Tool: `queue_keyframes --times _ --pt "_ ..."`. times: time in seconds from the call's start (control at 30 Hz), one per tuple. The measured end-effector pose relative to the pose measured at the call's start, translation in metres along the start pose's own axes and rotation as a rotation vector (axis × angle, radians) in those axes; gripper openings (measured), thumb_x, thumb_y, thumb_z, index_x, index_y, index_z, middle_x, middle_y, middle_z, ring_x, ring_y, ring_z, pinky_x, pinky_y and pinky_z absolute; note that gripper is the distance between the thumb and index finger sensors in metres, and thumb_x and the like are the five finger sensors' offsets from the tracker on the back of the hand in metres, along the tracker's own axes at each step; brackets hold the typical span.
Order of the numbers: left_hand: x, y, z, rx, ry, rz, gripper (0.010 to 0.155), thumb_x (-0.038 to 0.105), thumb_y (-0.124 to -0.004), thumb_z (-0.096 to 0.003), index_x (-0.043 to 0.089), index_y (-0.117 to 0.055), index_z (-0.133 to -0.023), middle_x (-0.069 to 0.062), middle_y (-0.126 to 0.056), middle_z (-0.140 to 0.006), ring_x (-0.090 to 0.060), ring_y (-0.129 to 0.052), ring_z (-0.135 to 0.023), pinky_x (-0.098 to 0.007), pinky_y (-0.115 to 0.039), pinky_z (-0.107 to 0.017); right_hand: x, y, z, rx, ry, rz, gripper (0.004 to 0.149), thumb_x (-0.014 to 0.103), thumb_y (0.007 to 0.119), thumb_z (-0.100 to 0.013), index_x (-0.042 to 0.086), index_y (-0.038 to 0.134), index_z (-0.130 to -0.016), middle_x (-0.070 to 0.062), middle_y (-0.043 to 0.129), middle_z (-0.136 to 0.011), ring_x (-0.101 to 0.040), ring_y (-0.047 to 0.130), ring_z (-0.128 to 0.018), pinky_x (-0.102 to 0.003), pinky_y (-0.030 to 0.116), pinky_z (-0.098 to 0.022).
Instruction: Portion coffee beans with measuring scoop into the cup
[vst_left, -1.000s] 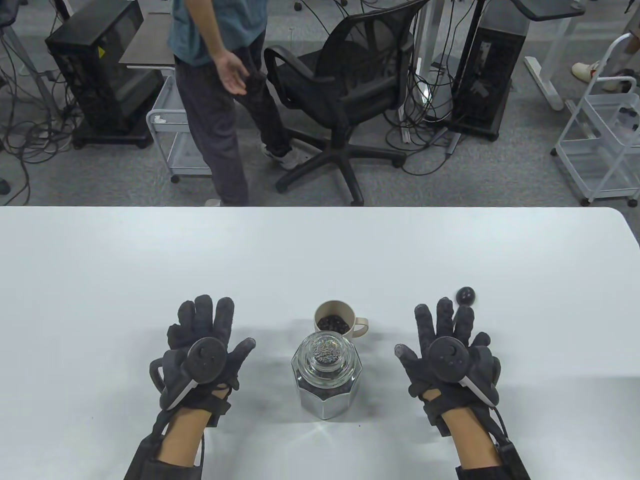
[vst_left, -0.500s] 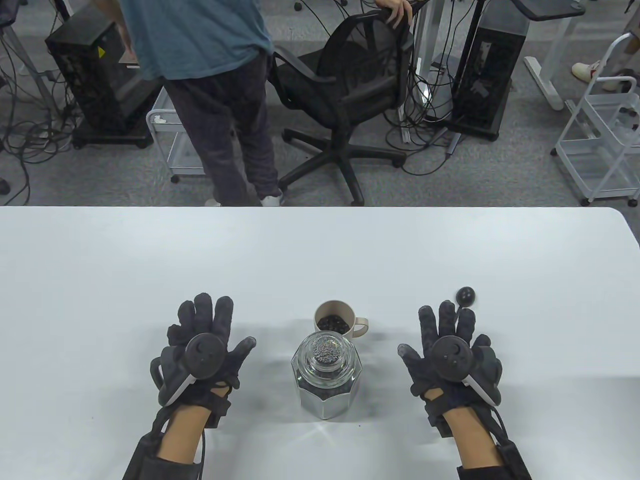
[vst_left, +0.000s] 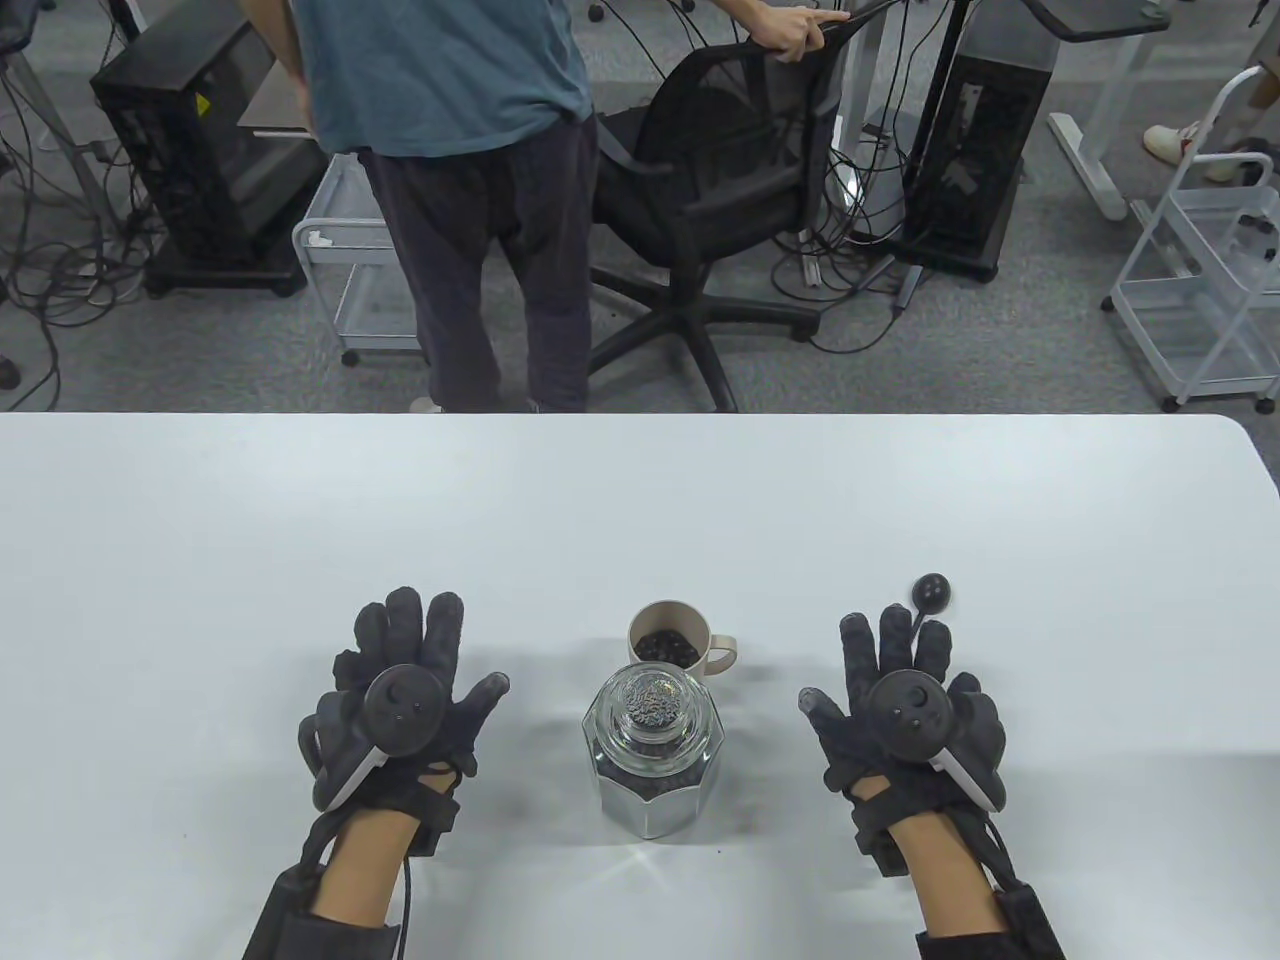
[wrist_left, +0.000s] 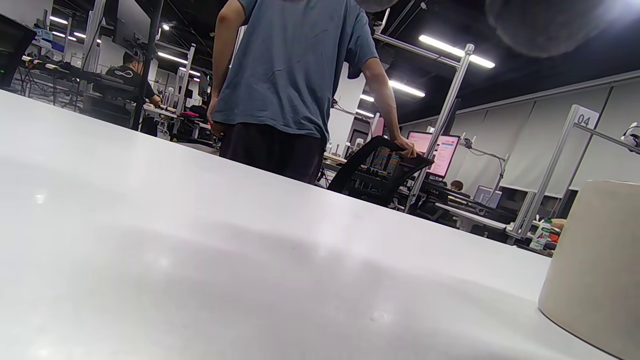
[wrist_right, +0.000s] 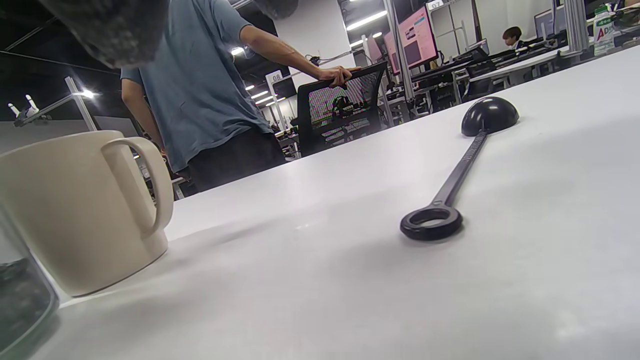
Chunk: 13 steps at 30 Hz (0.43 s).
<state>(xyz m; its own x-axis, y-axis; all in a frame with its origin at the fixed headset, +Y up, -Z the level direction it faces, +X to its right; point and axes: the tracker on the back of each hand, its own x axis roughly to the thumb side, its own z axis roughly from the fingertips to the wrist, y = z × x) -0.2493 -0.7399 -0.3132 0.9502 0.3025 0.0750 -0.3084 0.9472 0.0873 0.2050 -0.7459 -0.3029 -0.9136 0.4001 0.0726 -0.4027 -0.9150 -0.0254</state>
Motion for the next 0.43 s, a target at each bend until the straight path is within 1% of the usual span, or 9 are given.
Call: queue_keyframes --times 0.43 --pt "-0.0002 0.0004 -0.0005 -0.007 0.002 0.003 0.088 0.074 -0.060 -0.0453 0.032 -0.026 -0.115 -0.011 -0.018 -0.123 -0.053 -0.020 -0.113 -0.078 -0.031 -0.070 -0.0008 0.0000 0.0001 0.018 0.012 -0.017 0.080 0.060 0.068 -0.052 0.023 0.027 -0.110 -0.023 0.008 -0.109 -0.064 0.004 -0.098 -0.089 0.018 -0.054"
